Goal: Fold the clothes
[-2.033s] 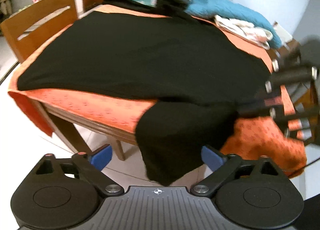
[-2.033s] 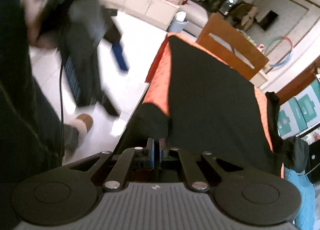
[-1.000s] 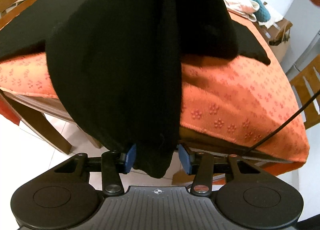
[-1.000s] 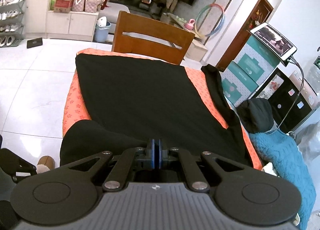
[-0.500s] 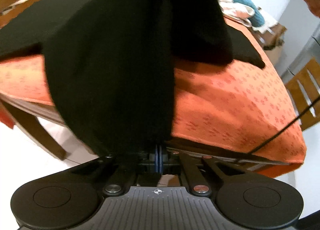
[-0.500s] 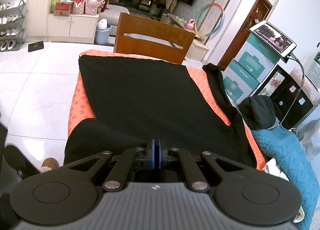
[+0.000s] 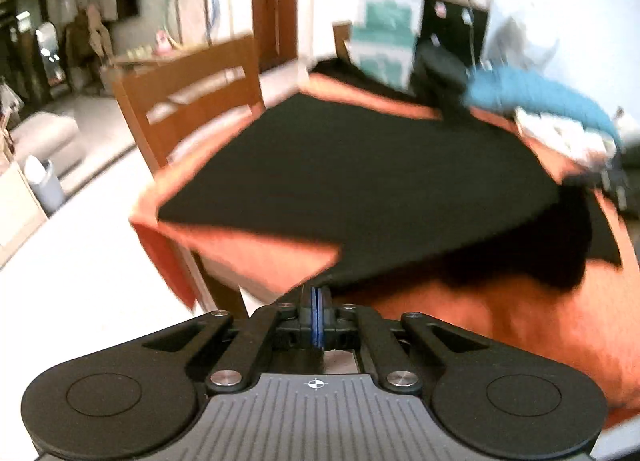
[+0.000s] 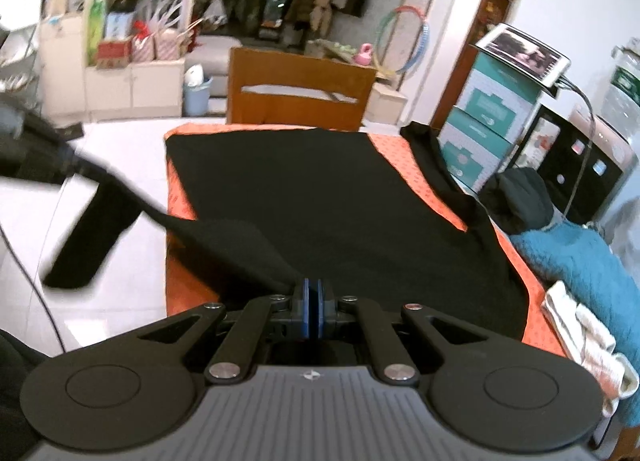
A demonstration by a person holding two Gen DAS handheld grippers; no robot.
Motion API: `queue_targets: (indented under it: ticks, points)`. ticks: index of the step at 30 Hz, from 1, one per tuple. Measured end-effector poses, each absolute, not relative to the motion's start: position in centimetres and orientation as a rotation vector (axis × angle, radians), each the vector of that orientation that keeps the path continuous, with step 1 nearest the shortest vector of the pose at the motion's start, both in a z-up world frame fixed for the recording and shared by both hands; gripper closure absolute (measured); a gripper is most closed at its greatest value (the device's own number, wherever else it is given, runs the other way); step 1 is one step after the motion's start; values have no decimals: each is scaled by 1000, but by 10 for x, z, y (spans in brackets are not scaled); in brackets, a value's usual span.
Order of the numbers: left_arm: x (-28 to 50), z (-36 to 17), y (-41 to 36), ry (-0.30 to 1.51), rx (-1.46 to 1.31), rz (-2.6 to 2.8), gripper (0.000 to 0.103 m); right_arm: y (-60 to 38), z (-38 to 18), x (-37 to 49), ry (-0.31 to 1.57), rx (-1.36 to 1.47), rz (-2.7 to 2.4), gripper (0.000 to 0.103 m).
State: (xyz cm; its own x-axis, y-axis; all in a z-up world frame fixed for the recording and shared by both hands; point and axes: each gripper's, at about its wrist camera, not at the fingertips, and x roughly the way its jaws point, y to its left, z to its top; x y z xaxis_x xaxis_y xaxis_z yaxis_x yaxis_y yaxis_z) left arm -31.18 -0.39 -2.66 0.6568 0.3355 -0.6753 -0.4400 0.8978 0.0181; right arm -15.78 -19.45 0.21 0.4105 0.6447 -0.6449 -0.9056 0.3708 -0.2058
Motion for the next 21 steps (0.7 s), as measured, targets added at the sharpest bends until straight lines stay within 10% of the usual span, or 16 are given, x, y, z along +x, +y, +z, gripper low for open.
queue_targets:
  ticks: [21]
  points:
    - [-73,22,65,657,65,103,100,-161,-17,-55,648,-450,718,99]
